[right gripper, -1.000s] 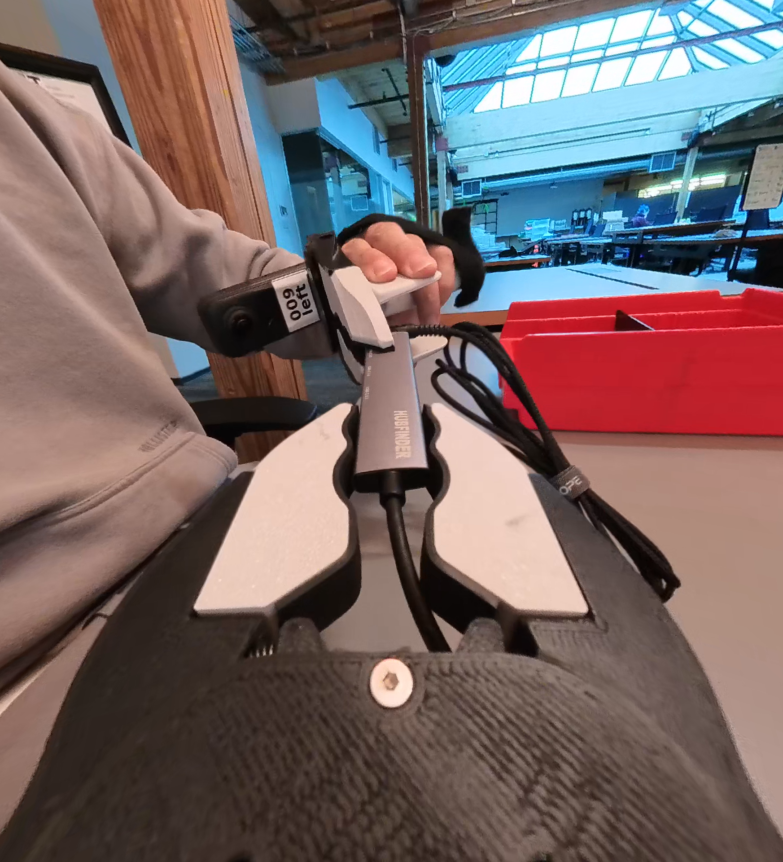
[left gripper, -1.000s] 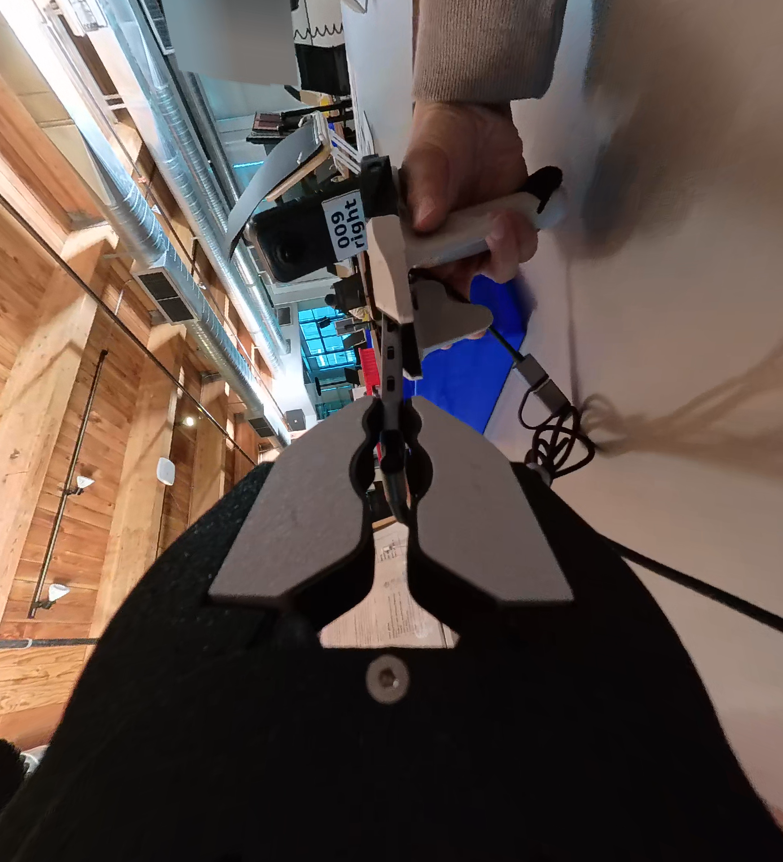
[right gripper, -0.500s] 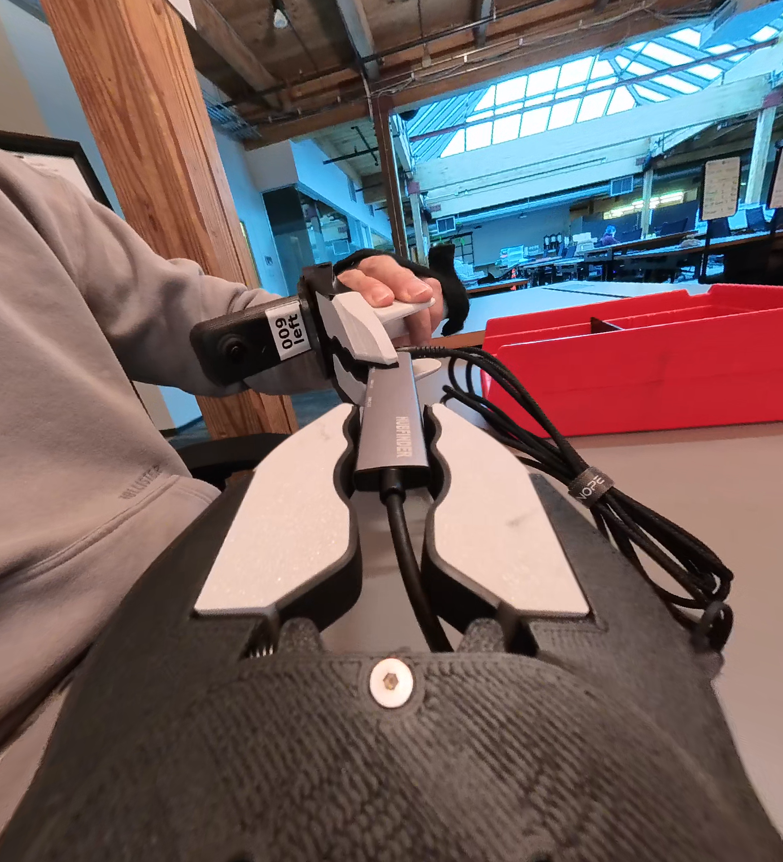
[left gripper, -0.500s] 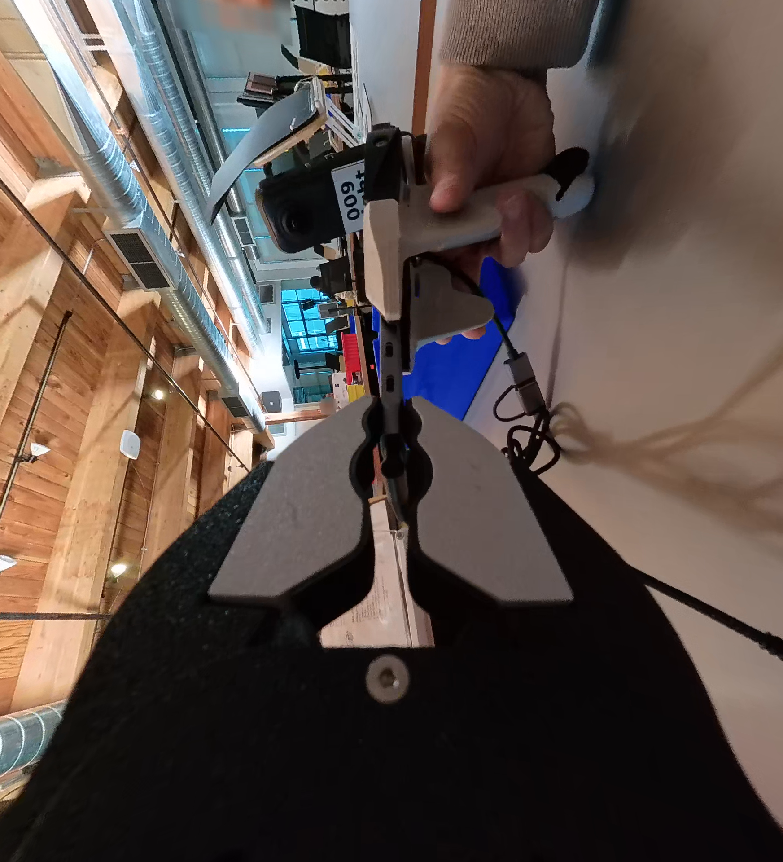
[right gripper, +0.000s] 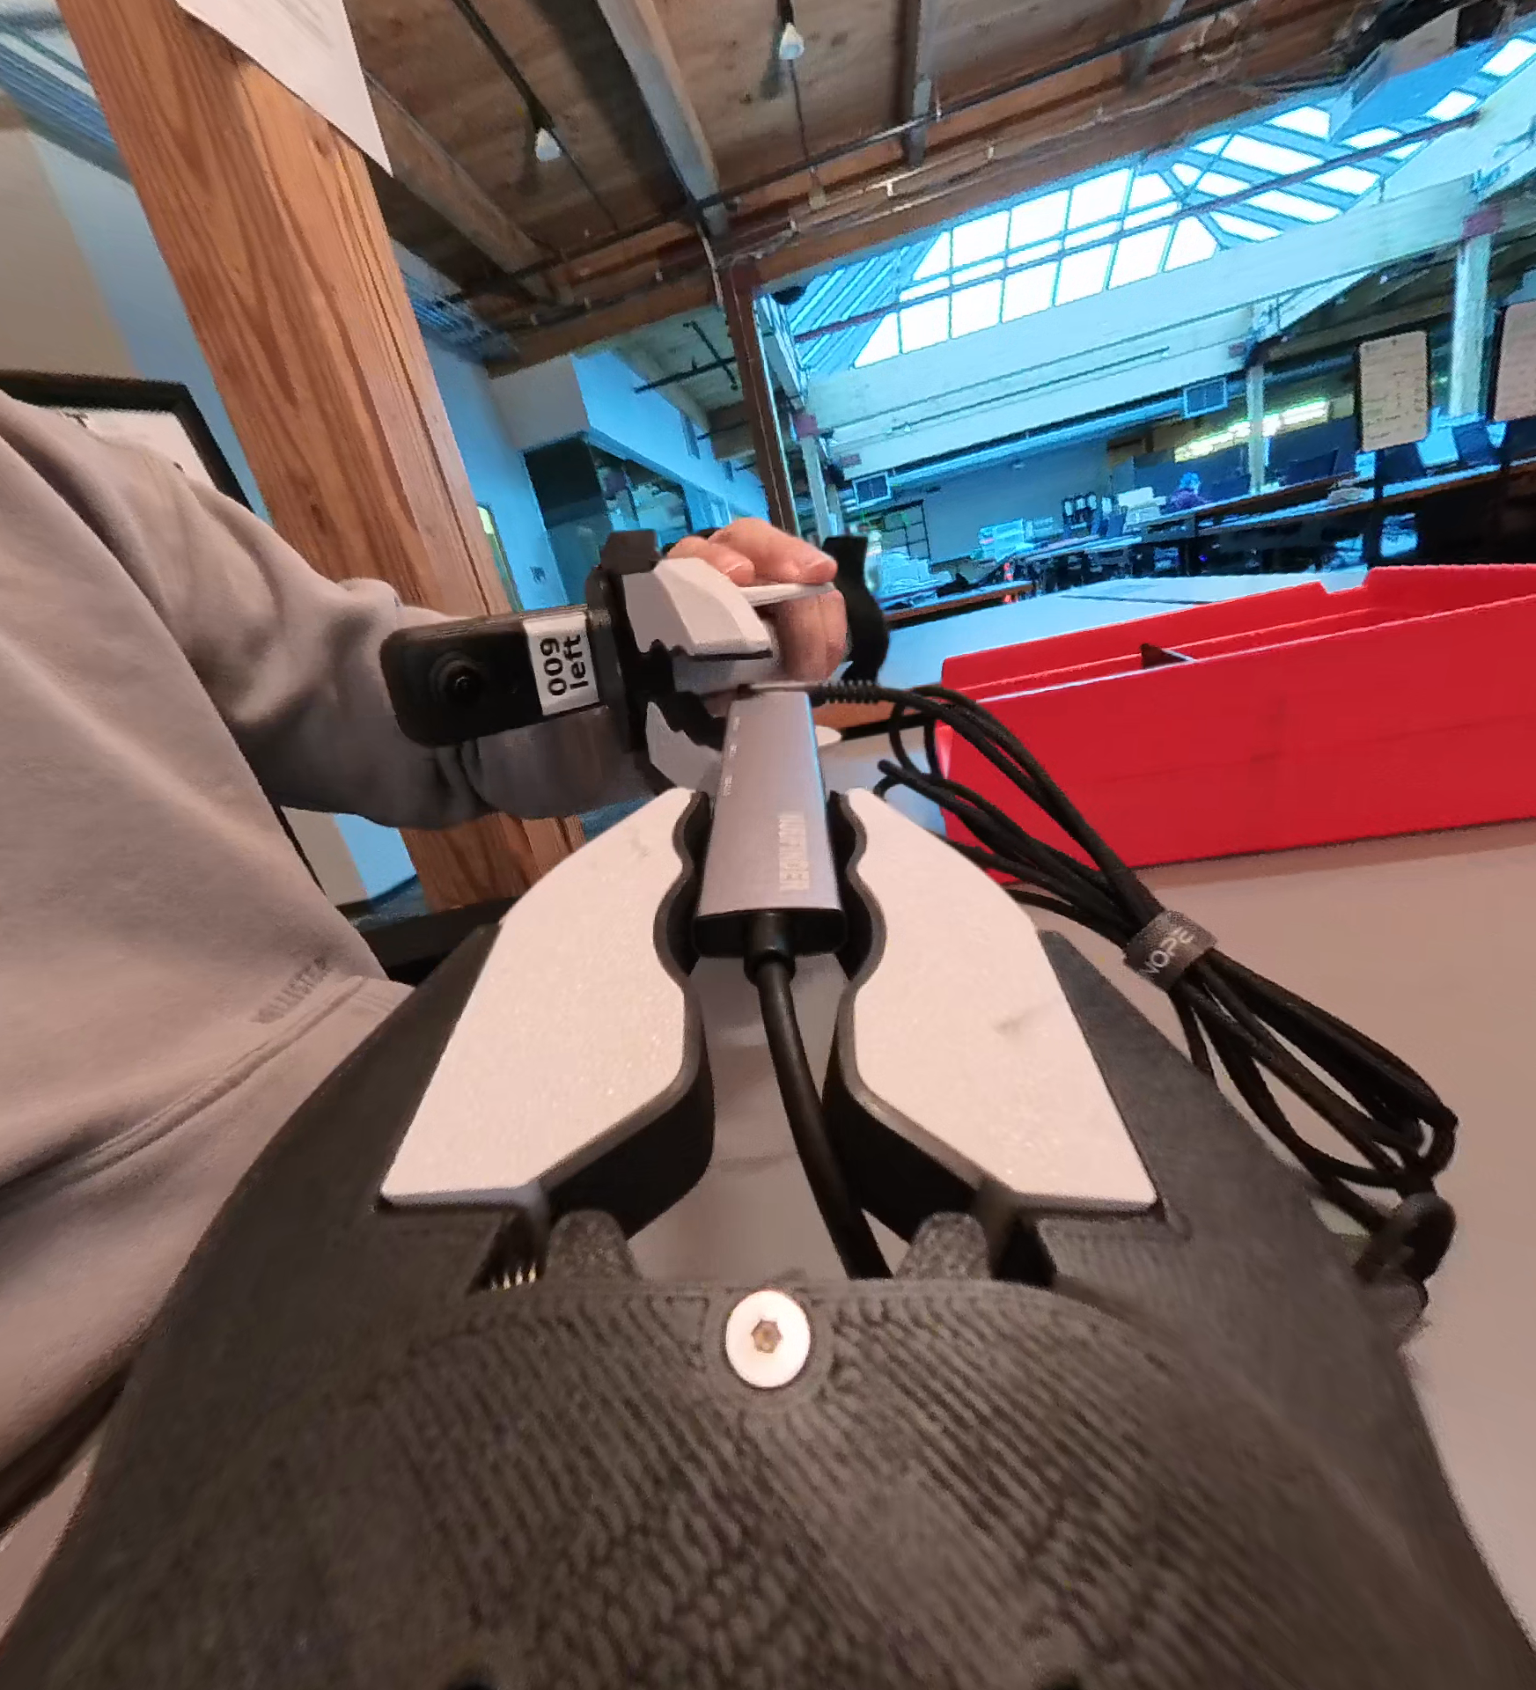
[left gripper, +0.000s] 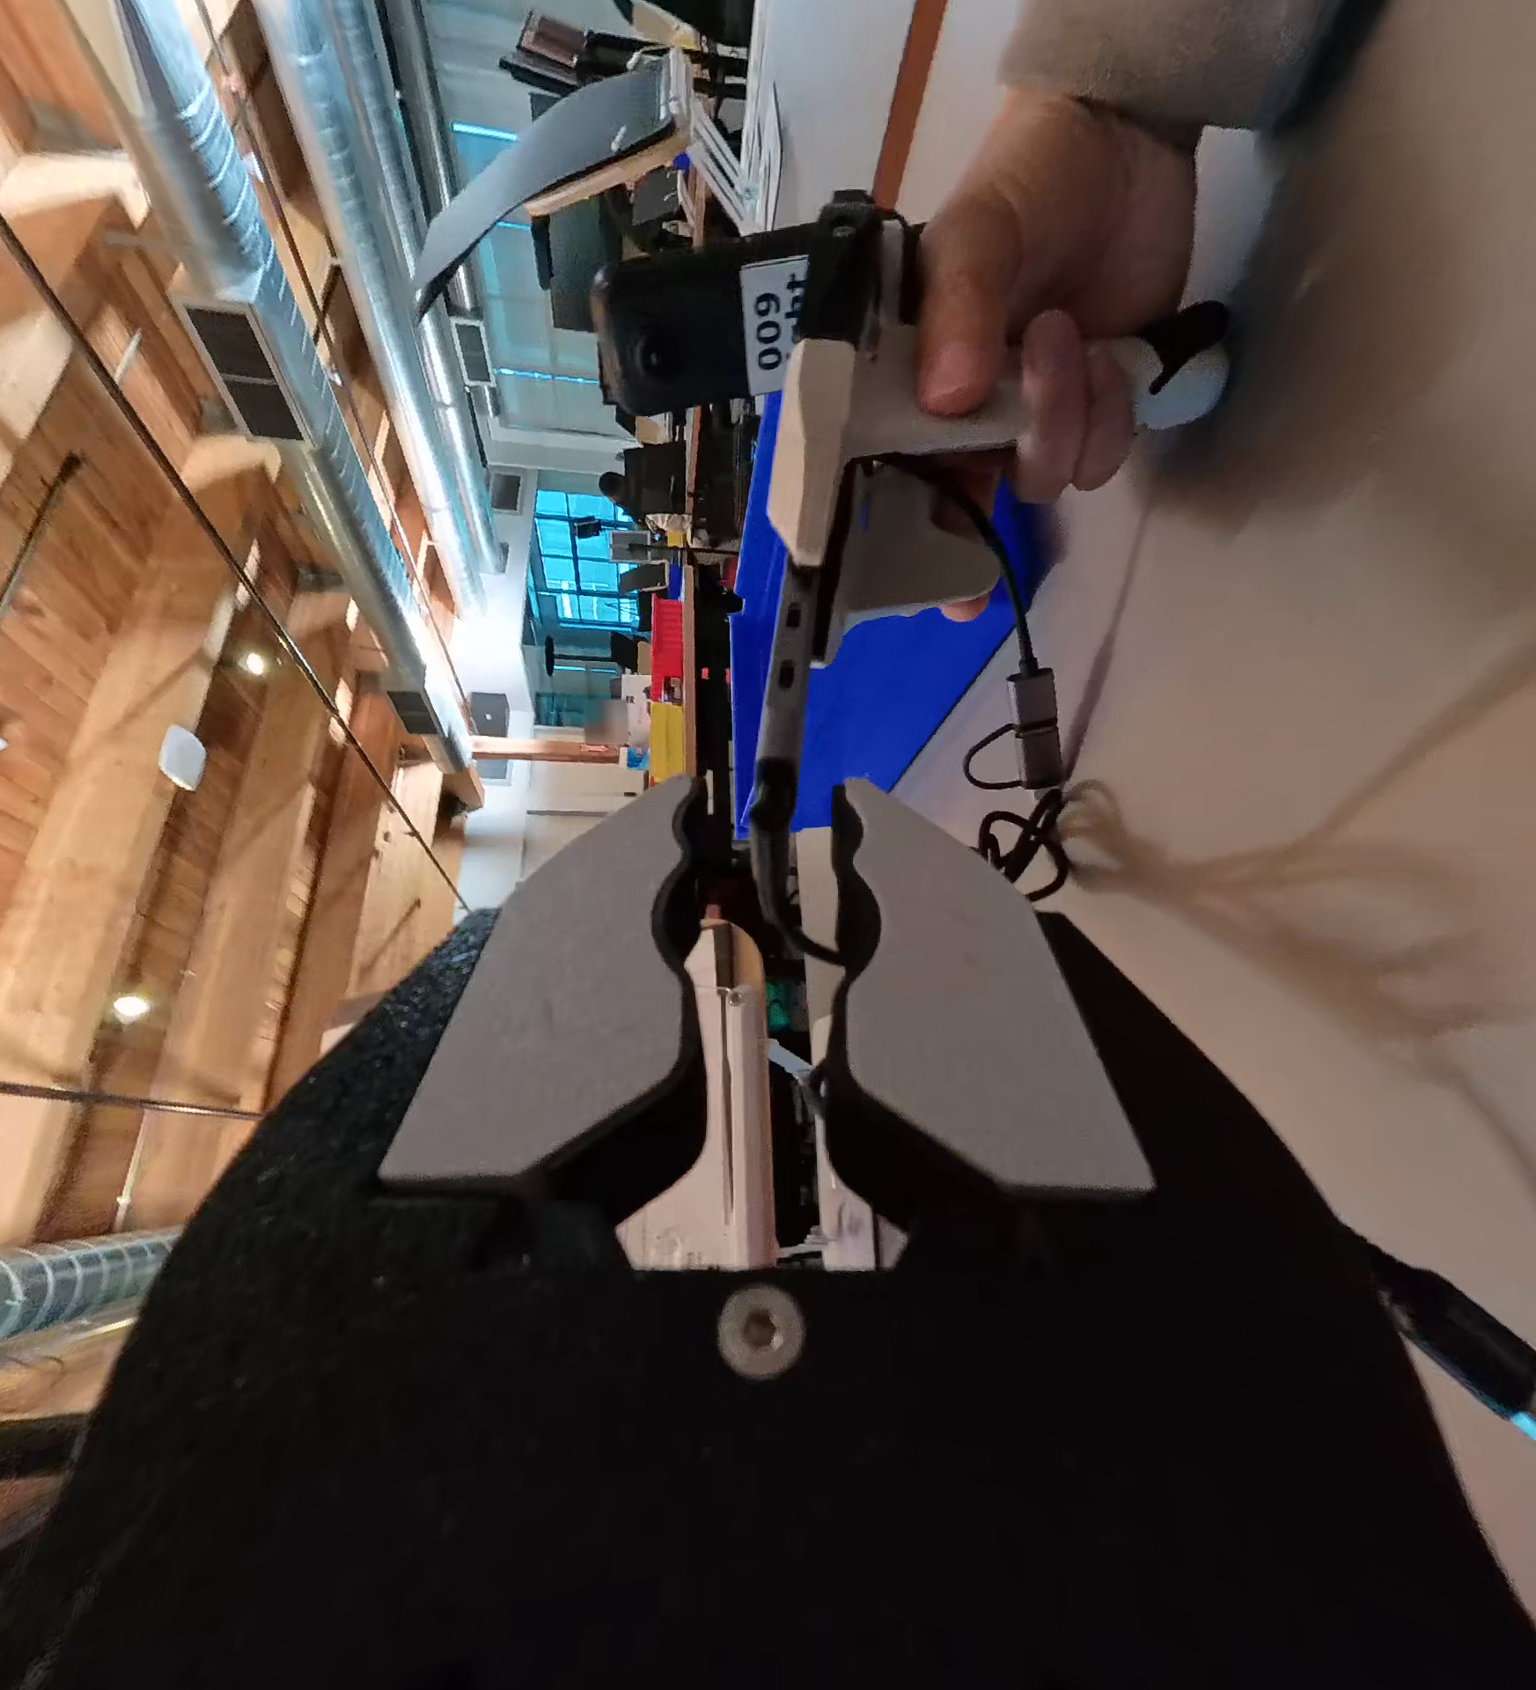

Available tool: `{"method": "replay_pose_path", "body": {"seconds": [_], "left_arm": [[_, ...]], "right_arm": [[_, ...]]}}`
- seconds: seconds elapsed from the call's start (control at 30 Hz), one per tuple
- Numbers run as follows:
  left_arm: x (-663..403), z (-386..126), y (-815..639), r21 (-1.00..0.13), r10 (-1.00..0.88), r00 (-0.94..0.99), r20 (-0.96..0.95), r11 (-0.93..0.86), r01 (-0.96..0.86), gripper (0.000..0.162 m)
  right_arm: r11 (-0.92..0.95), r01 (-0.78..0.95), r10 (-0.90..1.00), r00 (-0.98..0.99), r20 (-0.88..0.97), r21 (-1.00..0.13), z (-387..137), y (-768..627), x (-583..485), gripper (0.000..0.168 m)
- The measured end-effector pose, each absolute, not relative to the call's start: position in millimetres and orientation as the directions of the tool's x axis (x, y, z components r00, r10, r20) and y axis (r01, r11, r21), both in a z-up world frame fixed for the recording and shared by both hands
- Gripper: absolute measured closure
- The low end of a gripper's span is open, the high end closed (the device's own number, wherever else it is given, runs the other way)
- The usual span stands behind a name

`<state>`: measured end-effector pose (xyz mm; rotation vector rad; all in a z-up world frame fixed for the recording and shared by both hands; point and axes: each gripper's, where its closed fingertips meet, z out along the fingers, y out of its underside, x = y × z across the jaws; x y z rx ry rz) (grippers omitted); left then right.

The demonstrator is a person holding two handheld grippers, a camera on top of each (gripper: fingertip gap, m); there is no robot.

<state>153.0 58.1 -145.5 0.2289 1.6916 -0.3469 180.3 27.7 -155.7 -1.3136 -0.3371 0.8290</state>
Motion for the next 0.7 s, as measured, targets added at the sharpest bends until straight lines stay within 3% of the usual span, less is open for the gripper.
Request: {"method": "replay_pose_path", "body": {"seconds": [0.07,0.2,0.7], "left_arm": [[149,-139,61,-0.125,-0.079,-0.145,-0.986,0.932,0.341,0.141],[142,-142,58,-0.06,-0.003,-0.158,-0.987,0.933,0.356,0.154],[130,-149,54,-0.048,0.037,-0.208,-0.977,0.92,0.388,0.155]], "right_arm": [[0.03,-0.352,0.712,0.664,-0.227,-0.935,-154,26,180,0.143],[0.03,-0.359,0.745,0.63,-0.218,-0.933,-153,22,178,0.143],[-0.018,-0.338,0.786,0.577,-0.223,-0.941,-156,19,168,0.143]]}}
